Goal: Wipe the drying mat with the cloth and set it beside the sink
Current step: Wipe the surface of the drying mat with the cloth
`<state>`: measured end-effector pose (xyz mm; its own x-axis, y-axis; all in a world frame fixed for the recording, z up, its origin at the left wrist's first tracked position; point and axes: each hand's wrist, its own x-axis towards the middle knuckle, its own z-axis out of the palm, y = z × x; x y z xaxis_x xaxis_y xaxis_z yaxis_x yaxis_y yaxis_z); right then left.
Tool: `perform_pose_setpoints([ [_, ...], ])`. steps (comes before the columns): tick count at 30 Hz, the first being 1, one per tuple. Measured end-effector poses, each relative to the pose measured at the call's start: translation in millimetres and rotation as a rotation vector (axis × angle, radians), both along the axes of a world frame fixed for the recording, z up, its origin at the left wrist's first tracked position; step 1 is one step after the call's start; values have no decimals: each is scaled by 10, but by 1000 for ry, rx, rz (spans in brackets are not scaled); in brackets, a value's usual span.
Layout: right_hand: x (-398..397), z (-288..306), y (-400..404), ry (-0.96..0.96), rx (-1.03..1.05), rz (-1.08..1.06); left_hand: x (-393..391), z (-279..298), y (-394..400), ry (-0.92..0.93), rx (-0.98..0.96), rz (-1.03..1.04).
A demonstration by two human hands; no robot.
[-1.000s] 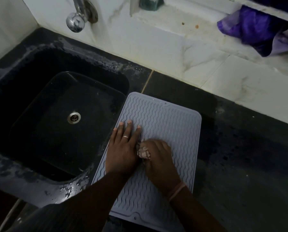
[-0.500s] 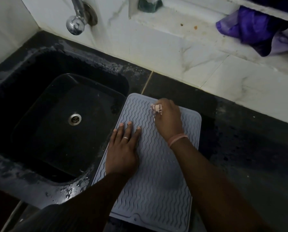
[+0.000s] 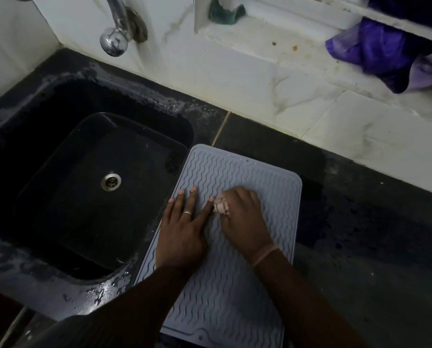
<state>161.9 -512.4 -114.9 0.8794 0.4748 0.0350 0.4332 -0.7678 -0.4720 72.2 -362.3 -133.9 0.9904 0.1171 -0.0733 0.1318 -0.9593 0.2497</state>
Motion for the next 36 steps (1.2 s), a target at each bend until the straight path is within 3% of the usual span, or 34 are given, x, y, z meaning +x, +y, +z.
perform_pose_setpoints([
  [7, 691, 51, 157, -62, -78, -171, 25, 78, -29, 94, 9, 3],
  [10, 823, 119, 244, 5, -97, -270, 28, 143, -39, 104, -1, 10],
  [14, 688, 226, 120, 116, 187, -419, 31, 190, -48, 128, -22, 23],
  [17, 293, 324, -78, 132, 286, -283, 116, 304, -17, 111, -66, 42],
  [20, -142, 279, -119, 150, 171, -1, 363, 435, 52, 106, -112, 16],
  [22, -313, 119, -105, 107, 65, 86, 565, 454, 123, 219, -153, -78],
  [26, -303, -47, -88, 69, 2, 87, 795, 355, 282, 450, -89, -263],
  [30, -7, -58, -75, 82, 19, 118, 807, 315, 303, 503, -42, -309],
  [36, 708, -32, 75, -52, -41, 39, 840, 342, 319, 590, -3, -336],
])
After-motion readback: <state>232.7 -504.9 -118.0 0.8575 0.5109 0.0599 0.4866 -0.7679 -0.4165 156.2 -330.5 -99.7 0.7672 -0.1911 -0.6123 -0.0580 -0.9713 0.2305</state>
